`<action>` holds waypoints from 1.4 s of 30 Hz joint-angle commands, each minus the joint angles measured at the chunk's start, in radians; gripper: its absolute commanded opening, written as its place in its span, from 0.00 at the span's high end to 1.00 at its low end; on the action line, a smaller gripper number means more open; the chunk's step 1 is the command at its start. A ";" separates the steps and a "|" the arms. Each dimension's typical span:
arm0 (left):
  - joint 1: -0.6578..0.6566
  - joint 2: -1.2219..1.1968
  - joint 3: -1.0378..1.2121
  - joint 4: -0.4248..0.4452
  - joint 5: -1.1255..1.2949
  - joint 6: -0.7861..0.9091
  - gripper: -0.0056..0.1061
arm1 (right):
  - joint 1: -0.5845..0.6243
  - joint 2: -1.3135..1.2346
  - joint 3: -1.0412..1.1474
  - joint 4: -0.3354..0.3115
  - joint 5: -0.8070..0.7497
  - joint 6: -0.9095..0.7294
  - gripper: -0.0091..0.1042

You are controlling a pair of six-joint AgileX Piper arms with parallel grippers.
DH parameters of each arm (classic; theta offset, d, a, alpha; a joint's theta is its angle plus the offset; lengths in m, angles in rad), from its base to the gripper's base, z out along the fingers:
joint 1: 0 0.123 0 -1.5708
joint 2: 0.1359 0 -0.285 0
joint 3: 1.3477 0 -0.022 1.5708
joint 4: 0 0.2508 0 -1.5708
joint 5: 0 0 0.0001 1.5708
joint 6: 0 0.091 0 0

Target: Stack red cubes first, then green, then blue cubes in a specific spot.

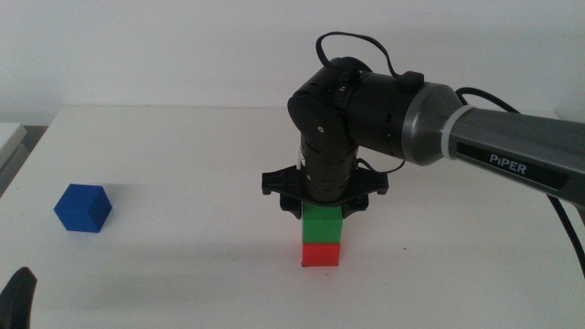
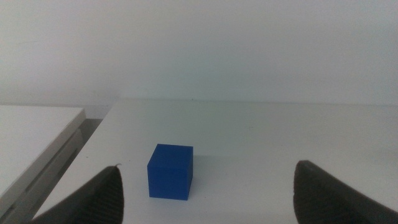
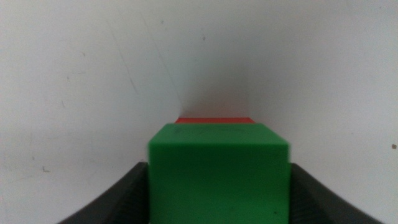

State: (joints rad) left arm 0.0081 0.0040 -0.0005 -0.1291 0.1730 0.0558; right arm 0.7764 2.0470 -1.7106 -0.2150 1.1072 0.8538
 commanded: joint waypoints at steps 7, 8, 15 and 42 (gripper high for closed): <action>-0.006 -0.004 0.000 0.001 -0.012 0.000 0.11 | 0.001 -0.007 0.005 -0.019 -0.001 -0.009 0.36; -0.006 -0.004 0.000 0.001 -0.012 0.000 0.11 | 0.001 -0.007 0.005 -0.019 -0.001 -0.017 0.34; -0.006 -0.004 0.000 0.001 -0.012 0.000 0.11 | 0.011 -0.130 0.005 -0.006 0.076 -0.160 0.22; -0.006 -0.004 0.000 0.001 -0.012 0.000 0.11 | -0.040 -1.354 0.742 0.231 -0.216 -0.881 0.11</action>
State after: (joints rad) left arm 0.0081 0.0040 -0.0005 -0.1291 0.1730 0.0558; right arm 0.7439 0.6982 -0.9739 0.0000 0.9127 -0.0083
